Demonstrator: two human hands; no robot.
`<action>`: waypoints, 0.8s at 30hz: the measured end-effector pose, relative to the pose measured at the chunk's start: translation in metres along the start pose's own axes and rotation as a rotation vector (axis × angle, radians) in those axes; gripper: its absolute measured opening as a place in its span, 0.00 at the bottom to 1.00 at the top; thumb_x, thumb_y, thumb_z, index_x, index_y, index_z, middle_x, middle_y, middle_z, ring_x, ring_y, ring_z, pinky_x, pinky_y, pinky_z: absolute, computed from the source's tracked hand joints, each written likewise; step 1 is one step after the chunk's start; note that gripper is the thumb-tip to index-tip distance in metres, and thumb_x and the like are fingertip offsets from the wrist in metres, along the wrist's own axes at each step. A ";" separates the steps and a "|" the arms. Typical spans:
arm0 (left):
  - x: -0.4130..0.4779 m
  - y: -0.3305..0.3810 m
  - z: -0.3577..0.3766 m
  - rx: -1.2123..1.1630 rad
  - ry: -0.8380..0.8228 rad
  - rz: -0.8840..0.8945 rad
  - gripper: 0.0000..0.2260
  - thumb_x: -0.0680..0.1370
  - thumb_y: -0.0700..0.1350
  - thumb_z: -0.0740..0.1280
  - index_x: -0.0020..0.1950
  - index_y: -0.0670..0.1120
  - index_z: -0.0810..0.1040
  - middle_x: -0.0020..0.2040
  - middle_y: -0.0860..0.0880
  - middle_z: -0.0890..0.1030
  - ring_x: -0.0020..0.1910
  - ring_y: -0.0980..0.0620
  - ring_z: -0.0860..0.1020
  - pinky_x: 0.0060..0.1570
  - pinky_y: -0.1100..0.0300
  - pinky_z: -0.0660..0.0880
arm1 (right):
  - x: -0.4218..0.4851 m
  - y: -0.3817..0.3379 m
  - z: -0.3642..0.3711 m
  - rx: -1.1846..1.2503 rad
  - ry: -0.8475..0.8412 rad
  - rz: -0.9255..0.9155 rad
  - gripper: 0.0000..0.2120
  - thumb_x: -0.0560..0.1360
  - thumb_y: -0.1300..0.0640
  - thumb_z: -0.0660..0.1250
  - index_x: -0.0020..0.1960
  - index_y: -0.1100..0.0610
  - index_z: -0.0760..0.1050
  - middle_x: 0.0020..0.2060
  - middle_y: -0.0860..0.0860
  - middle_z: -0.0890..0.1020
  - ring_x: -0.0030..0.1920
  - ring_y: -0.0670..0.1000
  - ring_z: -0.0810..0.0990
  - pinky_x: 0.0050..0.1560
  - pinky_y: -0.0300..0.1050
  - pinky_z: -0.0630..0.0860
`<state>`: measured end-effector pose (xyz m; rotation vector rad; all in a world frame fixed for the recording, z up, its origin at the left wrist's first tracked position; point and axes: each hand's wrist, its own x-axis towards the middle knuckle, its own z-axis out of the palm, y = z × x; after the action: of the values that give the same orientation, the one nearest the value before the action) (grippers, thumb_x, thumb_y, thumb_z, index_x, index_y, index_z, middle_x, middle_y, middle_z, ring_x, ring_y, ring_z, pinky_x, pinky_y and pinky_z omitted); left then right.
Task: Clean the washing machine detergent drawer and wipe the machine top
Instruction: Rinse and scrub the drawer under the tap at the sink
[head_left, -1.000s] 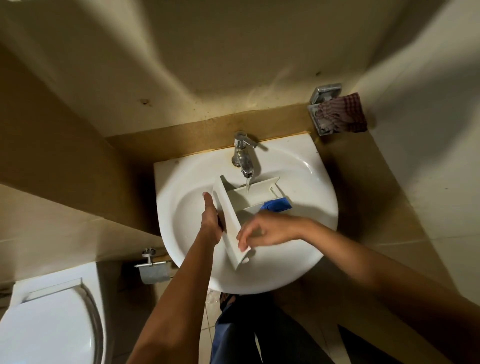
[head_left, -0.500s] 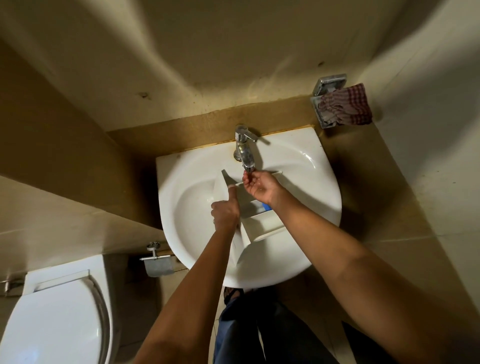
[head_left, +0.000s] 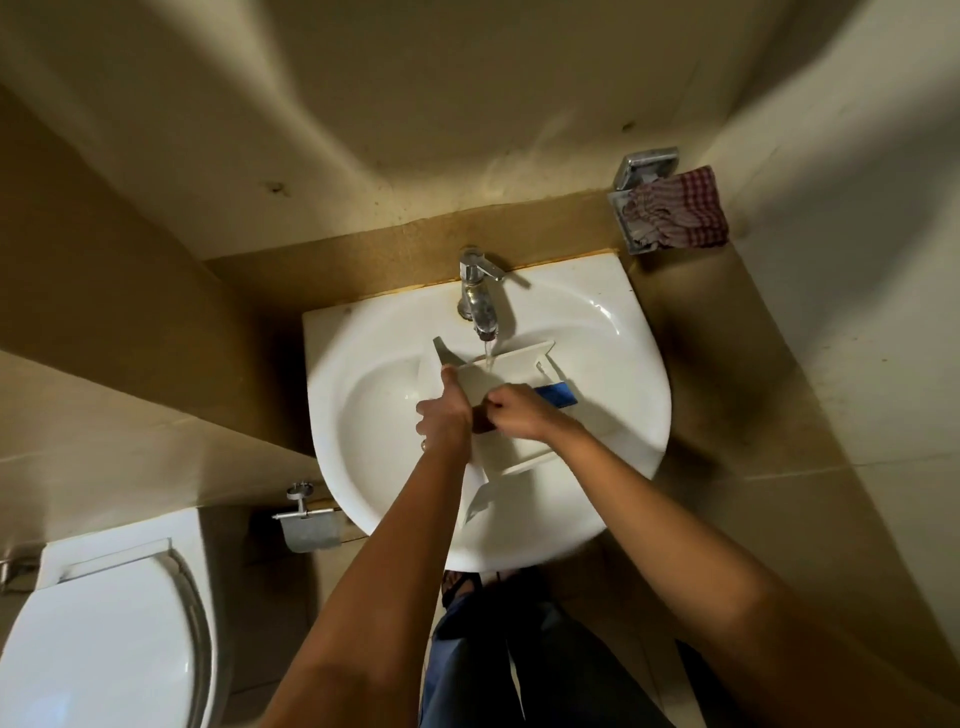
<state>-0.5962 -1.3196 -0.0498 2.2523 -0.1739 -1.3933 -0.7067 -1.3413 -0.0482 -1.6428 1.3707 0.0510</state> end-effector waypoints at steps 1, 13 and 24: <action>0.000 -0.001 0.001 -0.008 0.012 0.005 0.39 0.75 0.71 0.55 0.73 0.41 0.64 0.69 0.38 0.70 0.66 0.35 0.70 0.66 0.40 0.67 | -0.005 0.004 0.006 -0.169 0.043 -0.029 0.10 0.77 0.61 0.57 0.46 0.63 0.77 0.48 0.60 0.81 0.48 0.59 0.80 0.42 0.46 0.73; 0.002 -0.003 0.004 0.080 0.105 0.122 0.38 0.78 0.68 0.53 0.70 0.36 0.68 0.67 0.36 0.73 0.64 0.36 0.73 0.65 0.43 0.69 | -0.016 0.007 0.009 -0.328 -0.128 -0.144 0.13 0.79 0.52 0.57 0.48 0.59 0.75 0.43 0.53 0.77 0.42 0.54 0.76 0.41 0.45 0.70; 0.000 -0.004 0.005 0.080 0.101 0.144 0.37 0.78 0.68 0.53 0.69 0.37 0.68 0.66 0.36 0.74 0.63 0.36 0.74 0.65 0.43 0.70 | -0.011 -0.002 0.026 -0.300 0.214 0.077 0.11 0.78 0.56 0.60 0.46 0.61 0.78 0.44 0.57 0.82 0.46 0.59 0.81 0.42 0.49 0.76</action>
<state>-0.6010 -1.3177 -0.0536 2.3185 -0.3564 -1.2157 -0.6962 -1.3155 -0.0548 -1.8851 1.6516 0.1351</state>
